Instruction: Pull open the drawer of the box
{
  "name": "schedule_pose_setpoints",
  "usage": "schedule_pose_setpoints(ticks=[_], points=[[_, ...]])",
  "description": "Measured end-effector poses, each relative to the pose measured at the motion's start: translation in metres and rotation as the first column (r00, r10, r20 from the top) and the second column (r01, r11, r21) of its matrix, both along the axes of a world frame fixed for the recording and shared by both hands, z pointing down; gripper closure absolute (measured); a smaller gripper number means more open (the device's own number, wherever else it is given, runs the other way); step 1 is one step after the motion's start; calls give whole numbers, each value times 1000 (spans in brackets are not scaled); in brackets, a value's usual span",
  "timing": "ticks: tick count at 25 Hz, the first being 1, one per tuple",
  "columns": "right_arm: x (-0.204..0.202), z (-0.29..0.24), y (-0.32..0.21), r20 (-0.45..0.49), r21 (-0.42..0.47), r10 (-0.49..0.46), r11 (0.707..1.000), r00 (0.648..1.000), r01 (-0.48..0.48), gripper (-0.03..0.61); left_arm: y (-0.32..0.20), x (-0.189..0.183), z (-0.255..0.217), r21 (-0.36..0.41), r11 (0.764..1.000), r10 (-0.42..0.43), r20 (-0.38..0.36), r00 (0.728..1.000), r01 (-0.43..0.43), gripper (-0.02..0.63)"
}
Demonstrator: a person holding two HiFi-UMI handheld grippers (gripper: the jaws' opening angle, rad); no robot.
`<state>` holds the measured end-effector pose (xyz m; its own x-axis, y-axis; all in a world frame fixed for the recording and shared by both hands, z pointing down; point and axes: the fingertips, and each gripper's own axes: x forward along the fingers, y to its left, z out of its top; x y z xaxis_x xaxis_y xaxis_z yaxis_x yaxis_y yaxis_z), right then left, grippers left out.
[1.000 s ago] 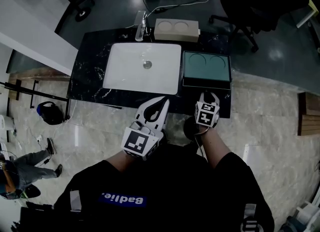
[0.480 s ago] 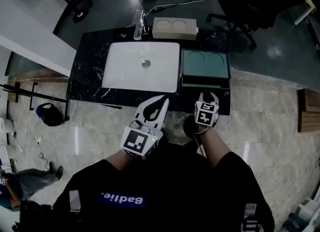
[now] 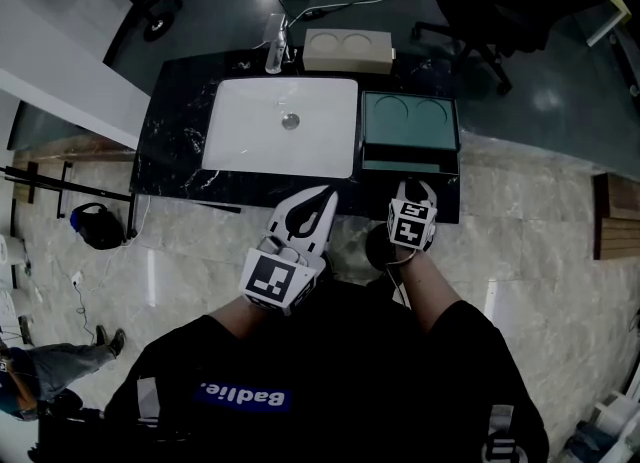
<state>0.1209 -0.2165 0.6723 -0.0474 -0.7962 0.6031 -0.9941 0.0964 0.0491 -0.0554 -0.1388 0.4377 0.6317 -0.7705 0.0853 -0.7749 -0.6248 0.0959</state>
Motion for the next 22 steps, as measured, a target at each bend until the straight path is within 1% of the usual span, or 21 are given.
schedule_pose_setpoints(ticks=[2,5,11,15,18,22], points=[[0,0,2,-1,-2,0,1000,1000,0,511,1,1,-3,3,1000,3,-7,1000,-3,626],[0,1,6,-1,-6,2,1000,1000,-2,511,2,0,1,-4,1000,4,11,1000,-4,626],[1,3,13,2,-9,7,1000,1000,-7,511,6,4,2,2,1000,25,10,1000,-25,626],[0,2,16,2,-6,9,1000,1000,-9,511,7,6,0,-7,1000,25,2,1000,-25,626],[0,3,19,2,-7,12,1000,1000,-12,511,6,5,-1,-18,1000,20,17,1000,-20,626],[0,4,21,1,-7,12,1000,1000,-12,511,7,6,0,-17,1000,27,15,1000,-27,626]])
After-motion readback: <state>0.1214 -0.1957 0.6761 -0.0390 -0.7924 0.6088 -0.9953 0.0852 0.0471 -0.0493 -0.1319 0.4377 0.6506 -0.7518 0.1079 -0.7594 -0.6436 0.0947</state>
